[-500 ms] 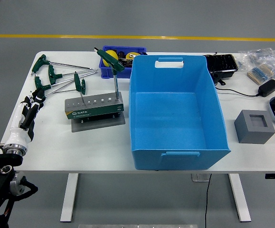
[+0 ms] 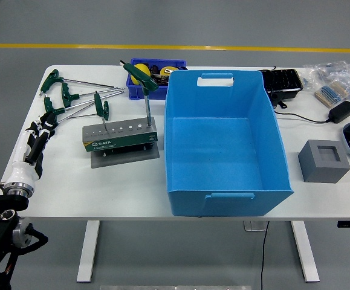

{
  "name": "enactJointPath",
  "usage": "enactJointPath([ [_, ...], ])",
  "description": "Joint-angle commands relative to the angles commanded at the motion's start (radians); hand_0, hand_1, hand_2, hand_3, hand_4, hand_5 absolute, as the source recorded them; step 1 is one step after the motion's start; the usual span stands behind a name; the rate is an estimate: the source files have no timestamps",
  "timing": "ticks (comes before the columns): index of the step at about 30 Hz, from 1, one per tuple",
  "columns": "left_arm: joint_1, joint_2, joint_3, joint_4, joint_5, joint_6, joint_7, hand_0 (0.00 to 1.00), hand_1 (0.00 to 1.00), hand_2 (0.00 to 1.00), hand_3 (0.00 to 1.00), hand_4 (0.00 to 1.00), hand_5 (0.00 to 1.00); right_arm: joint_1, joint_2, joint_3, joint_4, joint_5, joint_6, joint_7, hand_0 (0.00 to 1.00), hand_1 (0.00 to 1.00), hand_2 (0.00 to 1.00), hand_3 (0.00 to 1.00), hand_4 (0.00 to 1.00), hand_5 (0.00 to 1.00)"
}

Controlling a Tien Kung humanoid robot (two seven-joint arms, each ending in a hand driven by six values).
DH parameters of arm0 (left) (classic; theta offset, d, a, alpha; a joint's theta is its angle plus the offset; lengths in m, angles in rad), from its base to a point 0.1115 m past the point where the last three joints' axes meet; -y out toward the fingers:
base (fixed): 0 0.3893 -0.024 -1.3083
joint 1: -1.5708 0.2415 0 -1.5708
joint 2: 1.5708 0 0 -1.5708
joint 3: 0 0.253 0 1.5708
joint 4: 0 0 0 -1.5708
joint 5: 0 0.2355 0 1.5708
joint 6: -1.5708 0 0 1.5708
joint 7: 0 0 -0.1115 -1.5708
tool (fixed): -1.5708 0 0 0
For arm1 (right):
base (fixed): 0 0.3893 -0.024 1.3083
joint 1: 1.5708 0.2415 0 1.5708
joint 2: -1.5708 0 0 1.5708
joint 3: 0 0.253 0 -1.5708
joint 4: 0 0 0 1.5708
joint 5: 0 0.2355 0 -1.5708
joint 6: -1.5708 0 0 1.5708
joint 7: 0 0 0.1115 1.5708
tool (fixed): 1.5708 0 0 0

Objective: Lift tool from toolbox,place it in box,lift tool from toolbox,place it in box

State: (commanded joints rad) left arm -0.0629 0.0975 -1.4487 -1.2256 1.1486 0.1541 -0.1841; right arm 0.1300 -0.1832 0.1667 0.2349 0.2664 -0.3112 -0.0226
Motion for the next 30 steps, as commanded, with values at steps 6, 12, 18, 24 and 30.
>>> enactJointPath([
  [6,-0.001,-0.001,-0.001,0.001,0.003,0.0,0.0,0.92,0.904,0.998,0.884,0.876,0.766,0.002,-0.001,-0.001,0.0,0.003,0.0,0.001,0.679,0.637,0.715,0.564,0.79,0.725],
  [12,-0.001,-0.002,-0.004,0.002,0.003,0.001,0.0,0.92,0.904,0.998,0.884,0.875,0.765,0.004,-0.001,-0.005,0.0,0.01,0.0,0.003,0.678,0.637,0.715,0.563,0.79,0.725],
  [18,-0.002,-0.003,-0.005,0.002,0.003,0.001,0.0,0.92,0.904,0.998,0.884,0.875,0.765,0.005,-0.002,-0.005,0.0,0.009,0.0,0.004,0.679,0.637,0.715,0.564,0.79,0.726],
  [24,0.0,-0.003,-0.006,0.002,0.003,0.001,0.0,0.92,0.904,0.998,0.885,0.875,0.766,0.005,-0.003,-0.007,0.0,0.013,0.001,0.005,0.679,0.637,0.715,0.563,0.79,0.726],
  [30,0.0,-0.004,-0.005,0.001,0.002,-0.001,0.0,0.92,0.903,0.998,0.885,0.875,0.766,0.005,-0.003,-0.011,0.0,0.017,0.002,0.007,0.679,0.637,0.714,0.563,0.79,0.725],
])
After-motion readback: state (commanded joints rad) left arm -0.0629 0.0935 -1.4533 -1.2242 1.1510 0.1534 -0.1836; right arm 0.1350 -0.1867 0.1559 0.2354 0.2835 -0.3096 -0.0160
